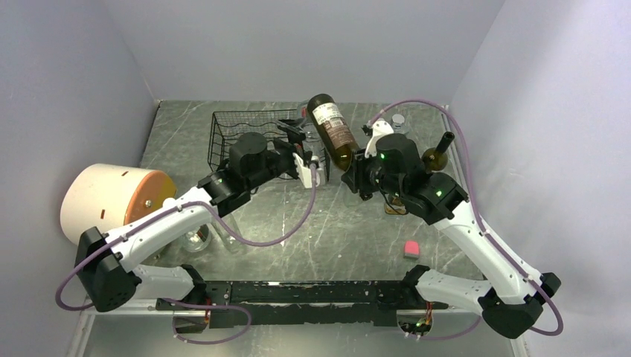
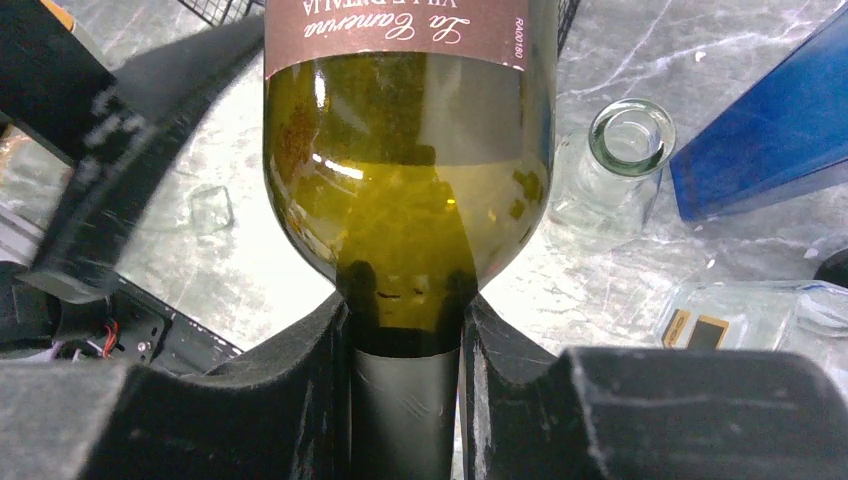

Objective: Put the wine bottle on the wine rack

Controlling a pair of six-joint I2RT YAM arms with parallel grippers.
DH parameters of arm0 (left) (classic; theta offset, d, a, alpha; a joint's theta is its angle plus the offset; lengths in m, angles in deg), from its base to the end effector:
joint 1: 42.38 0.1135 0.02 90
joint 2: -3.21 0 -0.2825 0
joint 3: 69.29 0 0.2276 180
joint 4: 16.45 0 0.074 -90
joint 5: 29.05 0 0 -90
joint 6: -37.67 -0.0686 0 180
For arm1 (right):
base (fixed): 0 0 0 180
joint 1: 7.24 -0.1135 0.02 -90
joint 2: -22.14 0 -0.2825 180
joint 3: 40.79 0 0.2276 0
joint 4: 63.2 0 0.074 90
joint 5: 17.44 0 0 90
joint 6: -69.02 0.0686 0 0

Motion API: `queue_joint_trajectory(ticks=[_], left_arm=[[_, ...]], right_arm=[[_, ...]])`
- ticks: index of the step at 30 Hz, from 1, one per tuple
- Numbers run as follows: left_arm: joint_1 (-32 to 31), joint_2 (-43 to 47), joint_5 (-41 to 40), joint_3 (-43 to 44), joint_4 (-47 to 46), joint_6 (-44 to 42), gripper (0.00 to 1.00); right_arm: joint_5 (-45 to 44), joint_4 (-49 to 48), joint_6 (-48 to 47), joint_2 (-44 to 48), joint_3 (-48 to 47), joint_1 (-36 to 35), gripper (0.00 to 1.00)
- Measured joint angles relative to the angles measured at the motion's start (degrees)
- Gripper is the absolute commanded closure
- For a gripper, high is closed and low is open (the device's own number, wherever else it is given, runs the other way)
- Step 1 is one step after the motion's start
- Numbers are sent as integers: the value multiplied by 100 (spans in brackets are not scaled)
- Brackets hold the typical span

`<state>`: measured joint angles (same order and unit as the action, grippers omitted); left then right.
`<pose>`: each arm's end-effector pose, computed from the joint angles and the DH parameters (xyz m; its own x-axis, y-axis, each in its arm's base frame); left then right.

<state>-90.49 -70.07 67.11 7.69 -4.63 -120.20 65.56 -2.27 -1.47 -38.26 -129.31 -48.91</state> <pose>0.1993 -0.2332 0.3787 0.7158 0.5813 -0.3870 0.3929 0.1229 0.9113 0.1554 0.1271 0.3894 -0.5763 -0.0692 -0.8143 -0.4147 0.8833 0.2184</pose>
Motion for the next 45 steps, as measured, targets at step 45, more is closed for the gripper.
queue_joint_trajectory(ticks=[45], left_arm=[[0, 1950, -1510, 44, 894, 8476, 1]], right_arm=[[369, -1711, -584, -313, 3126, -1665, 100]])
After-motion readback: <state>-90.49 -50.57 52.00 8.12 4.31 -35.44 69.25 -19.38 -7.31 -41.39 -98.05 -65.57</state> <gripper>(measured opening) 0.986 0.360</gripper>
